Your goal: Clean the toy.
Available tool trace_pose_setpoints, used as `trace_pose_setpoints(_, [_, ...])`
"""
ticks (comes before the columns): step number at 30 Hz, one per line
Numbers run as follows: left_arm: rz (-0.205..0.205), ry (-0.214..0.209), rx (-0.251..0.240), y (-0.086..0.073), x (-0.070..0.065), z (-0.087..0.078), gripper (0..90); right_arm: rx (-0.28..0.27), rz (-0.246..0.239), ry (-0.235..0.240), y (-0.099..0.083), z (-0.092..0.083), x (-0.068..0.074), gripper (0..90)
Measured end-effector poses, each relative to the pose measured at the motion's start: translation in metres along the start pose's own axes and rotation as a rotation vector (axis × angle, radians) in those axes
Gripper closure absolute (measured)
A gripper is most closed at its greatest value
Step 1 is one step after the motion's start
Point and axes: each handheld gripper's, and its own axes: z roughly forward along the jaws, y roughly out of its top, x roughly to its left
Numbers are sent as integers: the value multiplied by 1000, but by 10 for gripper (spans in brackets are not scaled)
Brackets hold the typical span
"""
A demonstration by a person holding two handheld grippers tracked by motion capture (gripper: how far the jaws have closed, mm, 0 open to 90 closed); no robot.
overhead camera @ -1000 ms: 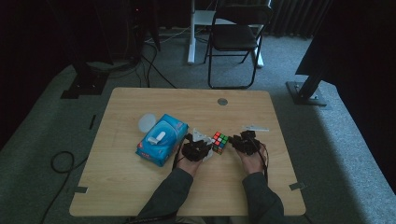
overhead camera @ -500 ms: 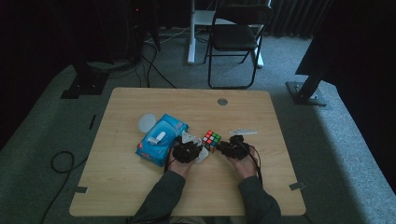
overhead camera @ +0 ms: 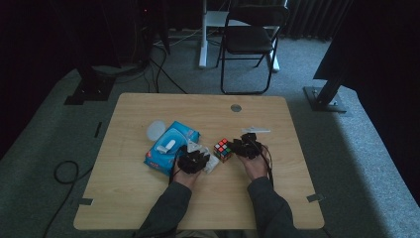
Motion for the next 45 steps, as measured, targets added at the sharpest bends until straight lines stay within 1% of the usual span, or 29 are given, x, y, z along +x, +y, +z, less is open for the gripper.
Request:
trace_pose_setpoints(1, [4,-1,1,0,0,-1,773,16,-3,10,-2,3,2,612])
trace_pose_setpoints(3, [5,2,-1,-1,1,-1,773,20,3,35,-3,3,5,639])
trace_pose_setpoints(4, [1,4,-1,-2,2,-3,773,22,-2,47,-5,2,7,640])
trace_pose_setpoints(6, [-3,7,-4,-2,3,-4,773,31,-18,57,-7,0,12,646])
trace_pose_setpoints(8, [-6,10,-3,-3,5,-6,773,36,-28,83,-11,-1,17,654])
trace_pose_setpoints(9, [-7,10,-2,-3,5,-6,773,34,-37,83,-12,-2,19,658])
trace_pose_setpoints(11, [-2,9,-1,-3,6,-6,773,24,-35,79,-13,-3,20,664])
trace_pose_setpoints(13, [-5,6,-3,-2,5,-6,773,12,-18,71,-15,-3,17,685])
trace_pose_setpoints(16, [-1,2,-4,-1,3,-5,773,17,-18,80,-14,-2,15,711])
trace_pose_setpoints(18, [-5,3,-8,-1,3,-4,774,17,-25,77,-14,-2,15,711])
trace_pose_setpoints(20, [-3,4,-6,-1,3,-5,774,13,-17,77,-14,-2,13,712])
trace_pose_setpoints(22, [3,7,-7,0,2,-6,773,6,17,72,-14,-2,9,711])
trace_pose_setpoints(23, [4,9,-6,0,2,-6,773,3,47,75,-14,-3,5,710])
trace_pose_setpoints(26, [4,9,-8,0,3,-6,773,-1,91,73,-14,-5,-4,718])
trace_pose_setpoints(27, [1,10,-9,1,2,-6,774,-5,131,98,-15,-6,-9,809])
trace_pose_setpoints(28, [1,10,-9,1,2,-6,773,-5,131,98,-15,-6,-9,809])
trace_pose_setpoints(29, [5,7,-10,2,1,-5,773,-26,181,115,-15,-8,-15,837])
trace_pose_setpoints(30, [10,5,-12,2,0,-4,774,26,187,37,-20,-6,-24,871])
trace_pose_setpoints(31, [13,5,-11,2,-1,-4,773,47,173,20,-25,-3,-26,866])
trace_pose_setpoints(32, [13,4,-10,2,-2,-4,773,46,179,20,-30,-2,-26,843])
trace_pose_setpoints(33, [14,5,-9,3,-2,-3,773,42,182,20,-34,-2,-25,813])
trace_pose_setpoints(35, [19,4,-6,3,-3,-2,773,21,164,13,-38,-3,-22,760])
trace_pose_setpoints(37, [23,5,-8,4,-4,-2,770,-11,143,-8,-36,-7,-19,734])
trace_pose_setpoints(39, [28,5,-8,6,-6,-1,763,-54,116,-24,-30,-14,-14,711])
trace_pose_setpoints(40, [28,5,-8,6,-6,-1,762,-54,116,-24,-30,-14,-14,711])
trace_pose_setpoints(41, [34,1,-3,8,-7,1,762,-73,100,-28,-27,-18,-12,702])
trace_pose_setpoints(42, [34,0,-3,8,-8,2,761,-96,74,-21,-21,-22,-8,690])
trace_pose_setpoints(44, [40,-1,-3,9,-10,4,761,-86,60,-20,-17,-22,-6,687])
trace_pose_setpoints(45, [39,-4,-2,9,-11,5,761,-77,55,-7,-16,-20,-6,687])
